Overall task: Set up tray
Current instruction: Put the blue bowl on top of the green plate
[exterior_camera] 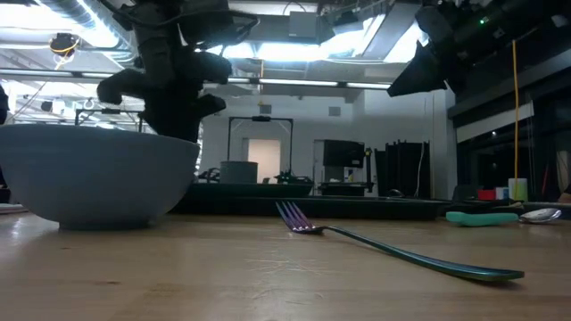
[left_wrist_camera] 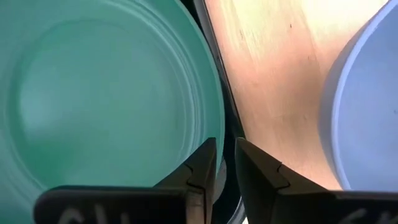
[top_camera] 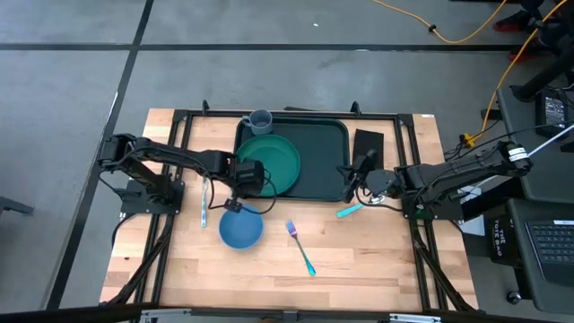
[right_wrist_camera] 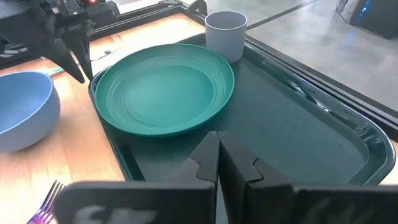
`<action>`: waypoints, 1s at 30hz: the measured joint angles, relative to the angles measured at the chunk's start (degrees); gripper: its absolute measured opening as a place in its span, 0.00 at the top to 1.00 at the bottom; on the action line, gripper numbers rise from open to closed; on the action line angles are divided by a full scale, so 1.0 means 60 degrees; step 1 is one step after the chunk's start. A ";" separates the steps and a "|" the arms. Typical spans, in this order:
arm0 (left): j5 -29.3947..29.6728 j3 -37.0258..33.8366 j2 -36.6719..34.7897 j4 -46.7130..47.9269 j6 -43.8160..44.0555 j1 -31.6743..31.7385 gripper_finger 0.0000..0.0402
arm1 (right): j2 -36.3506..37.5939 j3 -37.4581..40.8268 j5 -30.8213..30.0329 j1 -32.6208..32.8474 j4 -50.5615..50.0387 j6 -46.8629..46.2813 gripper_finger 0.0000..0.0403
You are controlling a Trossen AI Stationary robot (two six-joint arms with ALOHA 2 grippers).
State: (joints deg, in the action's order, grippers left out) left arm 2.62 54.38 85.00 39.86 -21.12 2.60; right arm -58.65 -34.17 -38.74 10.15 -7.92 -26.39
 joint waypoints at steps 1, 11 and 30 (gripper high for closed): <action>0.0032 0.0110 -0.0002 0.0053 -0.0004 -0.0032 0.86 | 0.0000 0.0000 0.0003 0.0000 0.0000 0.0015 0.98; 0.0870 0.1162 -0.0392 0.1114 0.0254 -0.0602 0.86 | -0.0002 -0.0004 0.0242 0.0000 0.0066 0.0541 0.98; 0.1054 0.1160 -0.0374 0.1778 0.2913 -0.1782 0.77 | -0.0004 -0.0004 0.0070 0.0000 0.0076 0.0703 0.98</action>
State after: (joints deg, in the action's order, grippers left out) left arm 8.95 61.34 82.76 50.52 -3.64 -8.09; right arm -58.67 -34.20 -38.33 10.15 -7.46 -22.17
